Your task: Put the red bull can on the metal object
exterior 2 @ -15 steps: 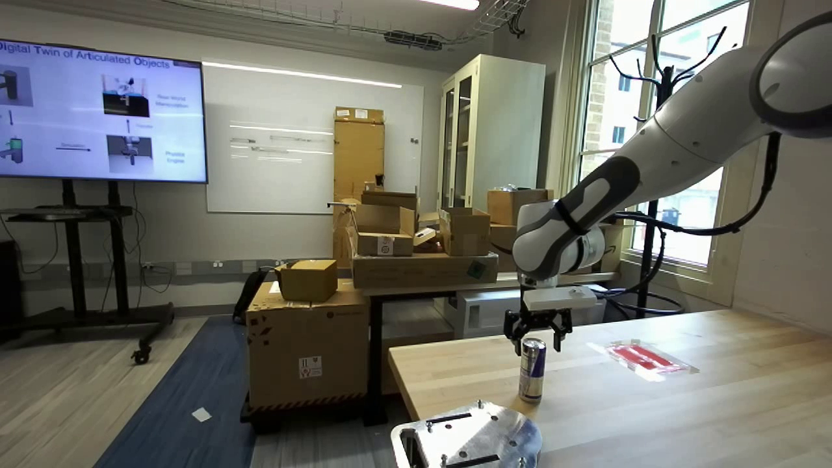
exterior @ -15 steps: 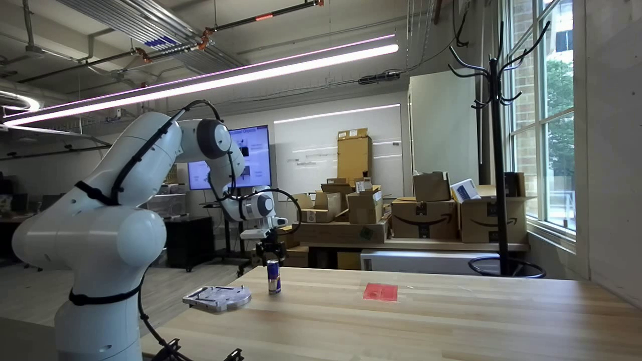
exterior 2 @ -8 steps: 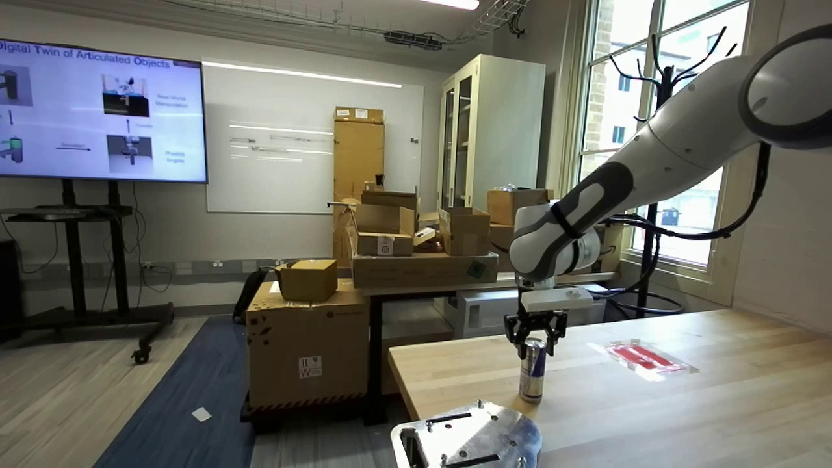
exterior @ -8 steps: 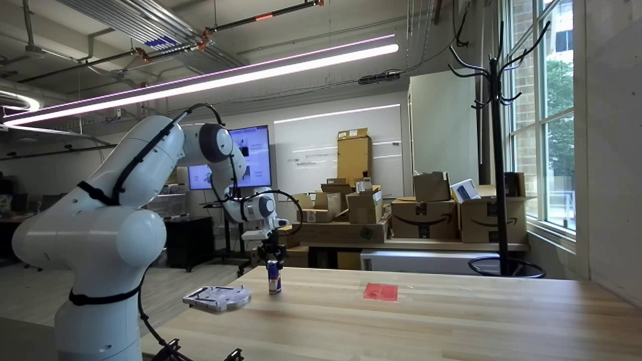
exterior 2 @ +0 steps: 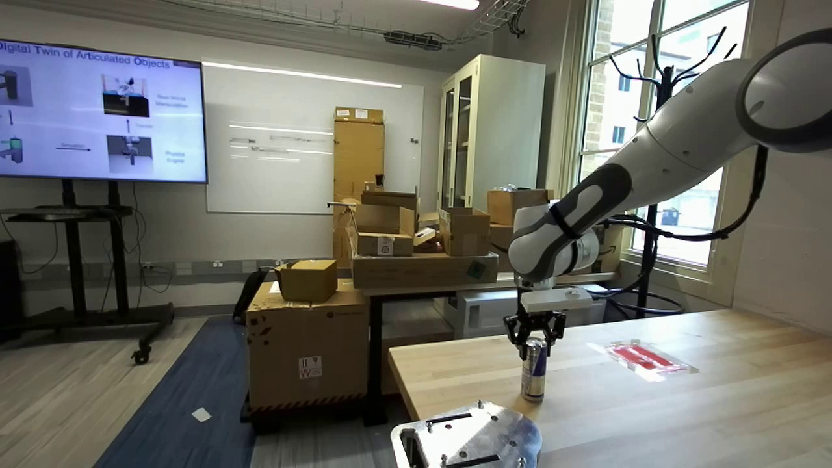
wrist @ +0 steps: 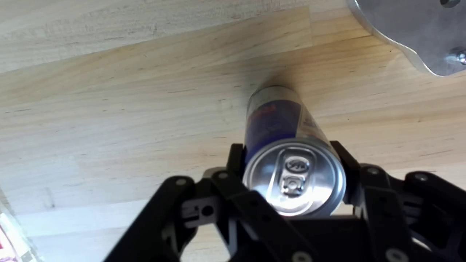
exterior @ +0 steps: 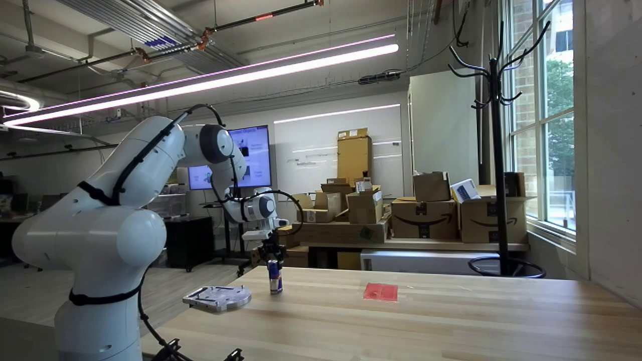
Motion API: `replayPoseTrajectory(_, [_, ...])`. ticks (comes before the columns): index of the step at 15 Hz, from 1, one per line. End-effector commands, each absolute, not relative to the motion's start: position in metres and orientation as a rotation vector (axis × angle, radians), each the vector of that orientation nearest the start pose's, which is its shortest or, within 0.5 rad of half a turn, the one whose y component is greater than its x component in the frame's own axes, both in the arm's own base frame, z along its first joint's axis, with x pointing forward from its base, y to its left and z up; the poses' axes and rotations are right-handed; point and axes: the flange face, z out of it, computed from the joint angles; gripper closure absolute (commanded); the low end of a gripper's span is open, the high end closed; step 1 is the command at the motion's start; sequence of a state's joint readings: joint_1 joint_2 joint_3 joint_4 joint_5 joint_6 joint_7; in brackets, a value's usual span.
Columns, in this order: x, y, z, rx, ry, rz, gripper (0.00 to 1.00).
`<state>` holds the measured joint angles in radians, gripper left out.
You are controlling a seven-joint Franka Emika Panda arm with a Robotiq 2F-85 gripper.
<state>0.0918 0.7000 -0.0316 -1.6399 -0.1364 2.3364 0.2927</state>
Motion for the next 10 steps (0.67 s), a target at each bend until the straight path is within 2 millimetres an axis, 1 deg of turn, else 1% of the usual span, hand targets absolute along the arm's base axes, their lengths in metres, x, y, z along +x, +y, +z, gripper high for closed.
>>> replayPoseTrajectory(1, [0.682, 0.049, 0.237, -3.243, 0.168, -0.051, 0.66])
replayPoseTrajectory(3, [0.678, 0.058, 0.257, -3.246, 0.148, -0.098, 0.66])
replayPoseTrajectory(7, [0.669, 0.084, 0.305, -3.242, 0.091, -0.195, 0.66])
replayPoseTrajectory(9, [0.664, 0.1, 0.322, -3.245, 0.052, -0.232, 0.66])
replayPoseTrajectory(10, [0.66, 0.11, 0.325, -3.242, 0.033, -0.234, 0.66])
